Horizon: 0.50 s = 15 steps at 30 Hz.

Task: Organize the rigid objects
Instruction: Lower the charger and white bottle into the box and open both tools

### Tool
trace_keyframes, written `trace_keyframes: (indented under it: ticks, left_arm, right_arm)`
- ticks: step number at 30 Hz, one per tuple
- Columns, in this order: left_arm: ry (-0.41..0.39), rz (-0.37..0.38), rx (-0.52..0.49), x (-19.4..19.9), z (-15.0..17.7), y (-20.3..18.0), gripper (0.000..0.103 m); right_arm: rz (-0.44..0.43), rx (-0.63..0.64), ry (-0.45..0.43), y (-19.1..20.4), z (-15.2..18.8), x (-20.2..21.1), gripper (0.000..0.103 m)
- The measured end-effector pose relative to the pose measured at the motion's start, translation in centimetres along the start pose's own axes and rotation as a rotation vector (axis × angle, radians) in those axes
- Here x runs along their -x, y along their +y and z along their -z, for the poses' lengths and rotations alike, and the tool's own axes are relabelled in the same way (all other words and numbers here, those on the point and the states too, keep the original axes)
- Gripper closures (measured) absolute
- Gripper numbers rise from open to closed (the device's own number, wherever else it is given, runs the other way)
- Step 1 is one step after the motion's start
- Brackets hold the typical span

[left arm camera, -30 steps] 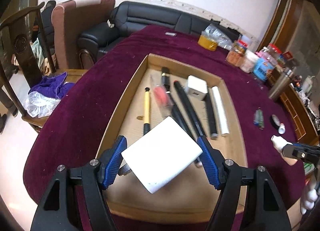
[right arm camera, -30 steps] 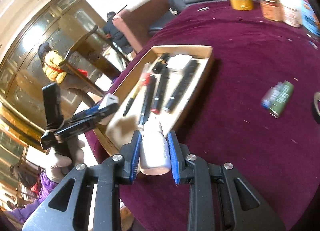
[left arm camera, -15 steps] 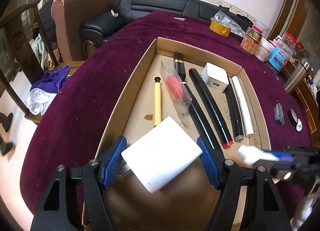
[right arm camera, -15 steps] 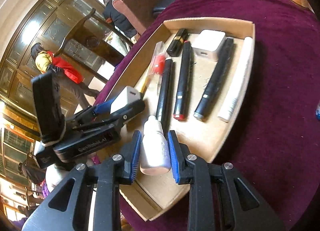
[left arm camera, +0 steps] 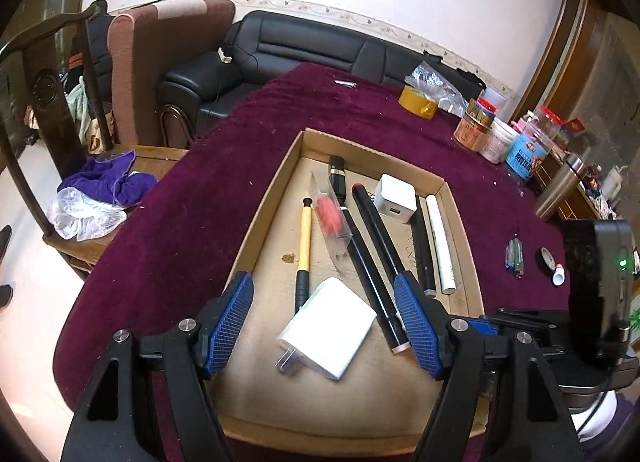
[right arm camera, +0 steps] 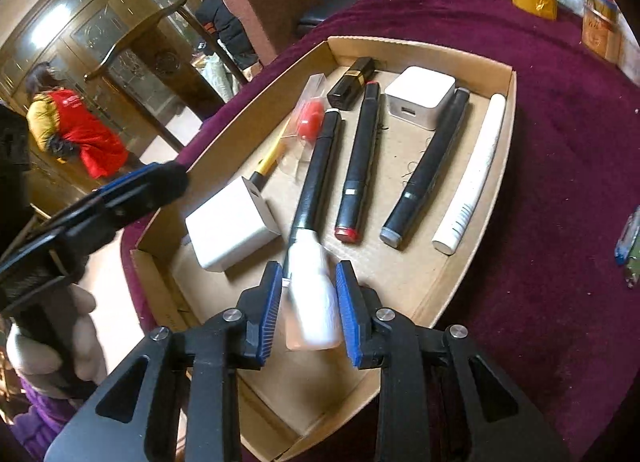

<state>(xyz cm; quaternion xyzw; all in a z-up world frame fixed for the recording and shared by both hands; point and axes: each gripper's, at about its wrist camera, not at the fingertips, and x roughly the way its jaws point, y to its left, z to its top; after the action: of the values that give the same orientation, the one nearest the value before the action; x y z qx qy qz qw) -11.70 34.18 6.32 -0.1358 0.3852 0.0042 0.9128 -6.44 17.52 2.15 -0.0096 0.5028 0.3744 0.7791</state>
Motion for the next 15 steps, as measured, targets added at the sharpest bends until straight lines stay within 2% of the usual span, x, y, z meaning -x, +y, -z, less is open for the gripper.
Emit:
trace_keyframes:
  ticks: [2,9,15]
  left_arm:
    - [-0.004,-0.011,0.01,0.3,0.2,0.2,0.035]
    - [-0.01,-0.083,0.048,1.2,1.1,0.8,0.034]
    - [-0.083,-0.191,-0.001,3.1,2.3,-1.6,0.034]
  right_arm:
    - [0.006,0.005,-0.015,0.0,0.1,0.5,0.064]
    - [0.03,0.008,-0.084,-0.5,1.0,3.3,0.064]
    - [0.041,-0.045,-0.15,-2.6,3.0,6.1,0.064]
